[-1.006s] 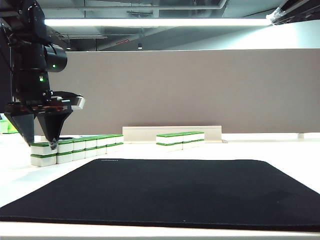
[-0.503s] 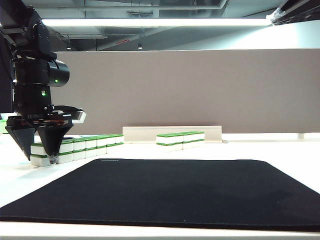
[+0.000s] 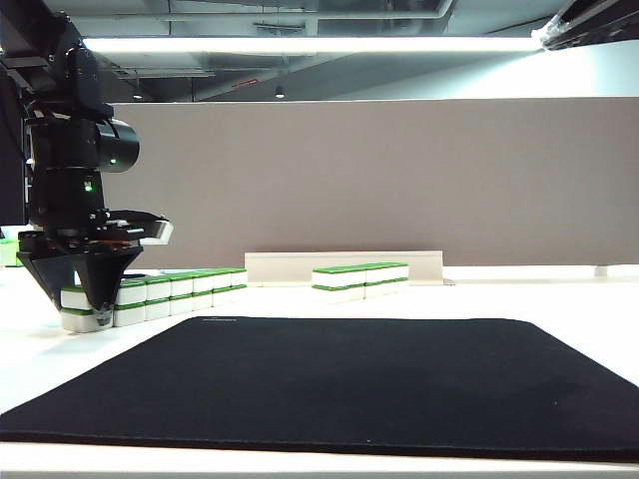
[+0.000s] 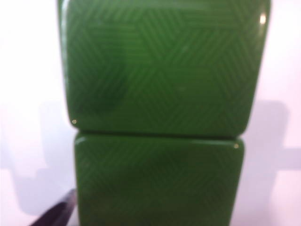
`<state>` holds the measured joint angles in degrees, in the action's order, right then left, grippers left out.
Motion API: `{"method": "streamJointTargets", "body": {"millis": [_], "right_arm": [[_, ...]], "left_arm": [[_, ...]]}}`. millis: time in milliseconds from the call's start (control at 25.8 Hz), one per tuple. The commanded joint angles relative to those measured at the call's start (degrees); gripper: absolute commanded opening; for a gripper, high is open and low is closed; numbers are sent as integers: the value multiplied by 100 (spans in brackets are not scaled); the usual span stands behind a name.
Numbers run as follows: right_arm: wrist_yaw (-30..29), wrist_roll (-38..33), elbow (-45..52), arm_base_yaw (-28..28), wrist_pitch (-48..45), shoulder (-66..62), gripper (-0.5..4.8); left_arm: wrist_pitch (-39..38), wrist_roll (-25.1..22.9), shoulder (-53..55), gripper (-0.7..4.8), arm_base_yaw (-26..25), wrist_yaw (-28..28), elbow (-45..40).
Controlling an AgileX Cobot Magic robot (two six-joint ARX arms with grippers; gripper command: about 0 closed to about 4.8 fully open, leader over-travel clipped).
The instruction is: Take a mahjong tile from the mahjong wall and then place it on the table close to you.
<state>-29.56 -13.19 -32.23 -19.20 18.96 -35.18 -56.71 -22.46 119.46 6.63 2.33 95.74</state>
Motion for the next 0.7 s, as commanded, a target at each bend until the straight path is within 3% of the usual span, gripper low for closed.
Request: {"method": "streamJointTargets", "body": {"millis": [39, 464, 580, 696], "right_arm": [[9, 17, -37, -4, -68, 4, -1], [11, 17, -37, -4, -70, 4, -1], [11, 17, -37, -4, -70, 4, -1], [9, 17, -37, -4, -70, 4, -1]], "left_arm": [[4, -4, 4, 304, 4, 0, 11], [-98, -2, 214, 300, 4, 0, 7], [-103, 0, 210, 236, 4, 0, 15], [-146, 2, 208, 236, 4, 0, 15]]}}
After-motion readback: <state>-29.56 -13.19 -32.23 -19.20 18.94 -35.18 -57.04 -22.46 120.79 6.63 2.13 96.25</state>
